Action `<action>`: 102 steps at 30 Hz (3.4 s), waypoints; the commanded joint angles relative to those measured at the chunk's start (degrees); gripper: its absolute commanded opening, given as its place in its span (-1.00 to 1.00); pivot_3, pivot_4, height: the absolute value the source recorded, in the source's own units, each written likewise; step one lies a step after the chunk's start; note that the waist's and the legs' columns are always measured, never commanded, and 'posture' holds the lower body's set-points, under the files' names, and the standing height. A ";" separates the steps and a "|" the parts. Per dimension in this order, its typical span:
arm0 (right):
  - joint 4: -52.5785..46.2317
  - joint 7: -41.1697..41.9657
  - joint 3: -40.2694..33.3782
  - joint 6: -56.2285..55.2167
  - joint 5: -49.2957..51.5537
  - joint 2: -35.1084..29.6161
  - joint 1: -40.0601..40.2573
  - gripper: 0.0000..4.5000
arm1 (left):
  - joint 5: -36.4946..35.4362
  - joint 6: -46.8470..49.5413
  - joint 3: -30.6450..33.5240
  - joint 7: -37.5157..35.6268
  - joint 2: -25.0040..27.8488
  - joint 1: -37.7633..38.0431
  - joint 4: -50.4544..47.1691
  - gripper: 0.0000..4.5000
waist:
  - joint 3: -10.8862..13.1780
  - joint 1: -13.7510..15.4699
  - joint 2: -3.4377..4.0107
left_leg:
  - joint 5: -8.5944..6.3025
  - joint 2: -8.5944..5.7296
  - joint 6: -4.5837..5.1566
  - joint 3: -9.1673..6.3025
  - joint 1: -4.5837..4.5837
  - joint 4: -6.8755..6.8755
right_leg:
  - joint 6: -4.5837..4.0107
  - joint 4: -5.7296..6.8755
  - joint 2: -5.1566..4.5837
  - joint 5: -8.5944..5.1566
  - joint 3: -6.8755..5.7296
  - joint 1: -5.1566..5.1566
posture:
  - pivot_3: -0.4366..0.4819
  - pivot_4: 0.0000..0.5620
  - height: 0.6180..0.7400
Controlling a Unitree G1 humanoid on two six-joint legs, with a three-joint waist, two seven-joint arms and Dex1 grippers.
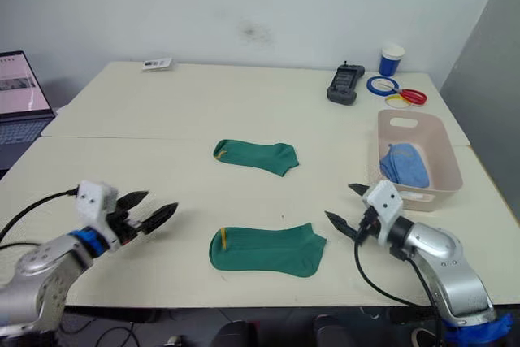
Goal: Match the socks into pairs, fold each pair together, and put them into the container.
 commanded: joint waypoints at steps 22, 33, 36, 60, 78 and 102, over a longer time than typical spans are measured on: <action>-2.82 -4.83 -0.74 6.21 -1.26 0.76 -5.73 1.00 | 24.72 -5.04 -27.58 1.60 -20.11 -40.54 40.52 -0.23 | -0.03 -0.17 -0.04 | -0.05 -0.05 0.10 0.08 -0.14 0.15 | 0.08 0.10 0.50 0.03 0.13 -0.19 | -0.05 -0.47 1.00; 4.56 -2.14 2.04 3.48 -2.33 1.71 -11.89 1.00 | 23.82 -14.53 -29.24 -7.30 -16.36 -33.07 23.05 -0.97 | -0.03 -0.21 -0.04 | -0.04 -0.03 0.08 0.14 -0.08 0.14 | 0.08 0.12 0.45 0.04 0.20 -0.15 | -0.05 -0.47 1.00; 8.50 -0.76 2.01 1.91 -2.54 1.44 -14.73 1.00 | 16.55 -12.97 -28.51 -16.40 -11.08 -24.74 4.33 -0.97 | -0.03 -0.30 -0.01 | 0.06 0.03 -0.10 0.18 -0.09 0.11 | 0.01 0.15 0.37 0.07 0.30 -0.22 | -0.05 -0.47 1.00; 35.96 12.60 21.91 14.08 -6.65 15.25 -37.82 0.92 | 12.17 -35.50 -25.47 -34.87 10.21 0.31 -12.14 -0.99 | 0.00 -0.33 0.12 | -0.05 0.07 0.13 0.21 -0.15 0.14 | -0.16 0.61 0.32 -0.03 0.23 -0.59 | -0.05 -0.47 1.00; 41.25 14.42 18.35 13.08 -8.01 17.31 -38.82 -0.98 | 10.13 -34.90 -23.19 -32.99 10.32 0.23 -12.80 -1.00 | 0.00 -0.35 0.12 | -0.05 0.09 0.13 0.20 -0.07 0.17 | -0.19 0.87 0.34 -0.05 0.24 -0.60 | -0.05 -0.47 1.00; 10.06 -1.66 5.32 39.93 2.23 12.29 -27.51 -0.98 | 6.12 -46.02 -20.19 -37.09 9.88 -2.48 -1.02 -1.00 | 0.00 -0.67 0.12 | -0.05 0.11 0.12 0.22 -0.06 0.14 | -0.19 0.86 0.34 -0.07 0.25 -0.61 | -0.05 -0.47 1.00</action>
